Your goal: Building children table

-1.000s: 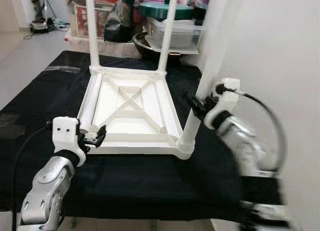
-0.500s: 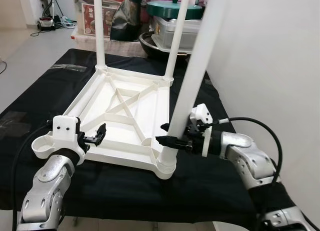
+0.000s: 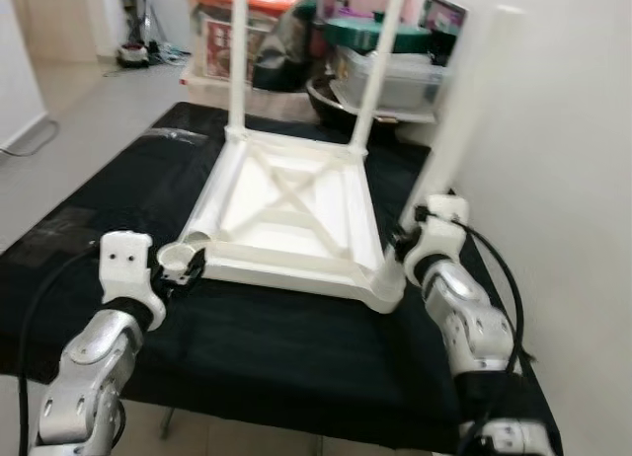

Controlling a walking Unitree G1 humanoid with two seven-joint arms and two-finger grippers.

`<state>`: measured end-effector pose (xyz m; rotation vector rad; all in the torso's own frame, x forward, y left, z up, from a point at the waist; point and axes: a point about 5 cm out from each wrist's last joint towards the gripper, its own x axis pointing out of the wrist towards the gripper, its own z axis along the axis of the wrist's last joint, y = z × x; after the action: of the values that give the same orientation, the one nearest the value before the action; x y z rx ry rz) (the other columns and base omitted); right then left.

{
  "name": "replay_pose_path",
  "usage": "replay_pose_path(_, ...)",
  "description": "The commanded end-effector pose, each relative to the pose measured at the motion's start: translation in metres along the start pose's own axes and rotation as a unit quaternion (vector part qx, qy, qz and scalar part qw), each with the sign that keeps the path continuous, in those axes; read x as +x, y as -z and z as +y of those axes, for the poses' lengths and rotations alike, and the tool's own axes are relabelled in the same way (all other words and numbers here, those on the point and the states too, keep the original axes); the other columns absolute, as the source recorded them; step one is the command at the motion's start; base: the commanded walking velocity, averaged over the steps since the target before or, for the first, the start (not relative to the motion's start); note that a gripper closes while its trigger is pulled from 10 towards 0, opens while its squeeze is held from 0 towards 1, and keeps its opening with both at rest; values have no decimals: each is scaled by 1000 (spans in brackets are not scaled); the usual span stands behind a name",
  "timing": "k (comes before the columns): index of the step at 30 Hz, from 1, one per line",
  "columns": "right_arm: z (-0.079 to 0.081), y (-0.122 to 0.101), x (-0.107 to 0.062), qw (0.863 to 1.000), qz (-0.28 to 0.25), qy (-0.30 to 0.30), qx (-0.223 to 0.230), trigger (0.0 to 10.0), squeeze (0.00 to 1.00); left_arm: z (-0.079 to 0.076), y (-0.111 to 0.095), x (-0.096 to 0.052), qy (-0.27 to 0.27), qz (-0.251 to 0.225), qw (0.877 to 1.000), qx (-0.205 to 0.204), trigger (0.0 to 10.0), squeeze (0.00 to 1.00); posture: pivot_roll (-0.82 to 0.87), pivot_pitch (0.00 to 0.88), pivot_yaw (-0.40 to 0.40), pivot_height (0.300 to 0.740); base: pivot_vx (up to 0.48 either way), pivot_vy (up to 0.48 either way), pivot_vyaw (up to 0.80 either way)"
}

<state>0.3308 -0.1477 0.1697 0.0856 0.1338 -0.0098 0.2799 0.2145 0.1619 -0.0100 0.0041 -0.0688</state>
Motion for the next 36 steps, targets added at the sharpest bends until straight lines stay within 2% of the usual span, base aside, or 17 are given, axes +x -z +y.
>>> replay_pose_path(1,11,14,-6,998,46,-36,-20,10000,0,-6,1,5,20,3,1000,1,10000,0,103,0,-135,740,0,0,0)
replay_pose_path(2,11,14,-6,998,46,-36,-20,10000,0,-6,1,5,20,3,1000,1,10000,0,103,0,-135,740,0,0,0)
replay_pose_path(3,17,10,-5,998,28,-58,-4,10000,1000,-7,0,7,24,3,1000,3,10000,0,103,0,-135,740,0,0,0)
replay_pose_path(7,34,-7,-2,987,-8,-151,46,10000,1000,-7,-3,11,29,-2,1000,4,10000,0,102,0,-134,740,0,0,0)
replay_pose_path(8,39,-17,-2,976,-27,-206,60,10000,655,-7,-4,12,28,-4,1000,3,10000,0,102,0,-134,740,0,0,0)
replay_pose_path(10,42,-24,-4,969,-39,-236,69,10000,655,-7,-4,12,28,-5,1000,3,10000,0,102,0,-134,740,0,0,0)
replay_pose_path(11,41,-31,-6,955,-50,-286,69,10000,0,-7,-4,11,28,-5,1000,3,10000,0,102,0,-134,740,0,0,0)
replay_pose_path(18,32,-19,-10,872,-12,-488,-44,10000,0,-9,-1,10,26,-7,1000,0,10000,0,118,0,-169,740,0,0,0)
replay_pose_path(20,33,-15,-11,863,-6,-502,-52,10000,0,-9,-1,10,26,-8,1000,0,10000,0,118,0,-169,740,0,0,0)
replay_pose_path(21,35,-10,-11,853,5,-519,-48,6392,0,-9,-1,10,25,-8,1000,0,10000,0,118,0,-169,740,0,0,0)
replay_pose_path(22,36,-7,-12,846,13,-531,-44,6392,0,-9,-1,10,25,-8,1000,0,10000,0,123,0,-179,740,0,0,0)
replay_pose_path(23,37,0,-8,852,23,-522,-45,0,0,-10,-1,9,25,-9,1000,0,10000,0,131,0,-185,740,0,0,0)
replay_pose_path(26,38,10,-1,864,38,-499,-56,0,0,-10,0,8,24,-9,1000,0,10000,0,131,0,-185,740,0,0,0)
replay_pose_path(29,16,21,30,962,60,-260,-59,0,0,-10,0,6,24,-10,1000,-1,10000,0,121,0,-183,740,0,0,0)
replay_pose_path(31,11,23,34,973,65,-212,-59,0,0,-10,0,6,24,-10,1000,-1,10000,0,121,0,-183,740,0,0,0)
replay_pose_path(33,-12,33,38,994,92,-62,2,0,0,-10,0,6,23,-9,1000,-1,10000,0,117,0,-183,740,0,0,0)
replay_pose_path(36,-31,44,9,991,78,106,22,0,0,-13,-1,8,28,-11,1000,-2,10000,0,110,0,-169,740,0,0,0)
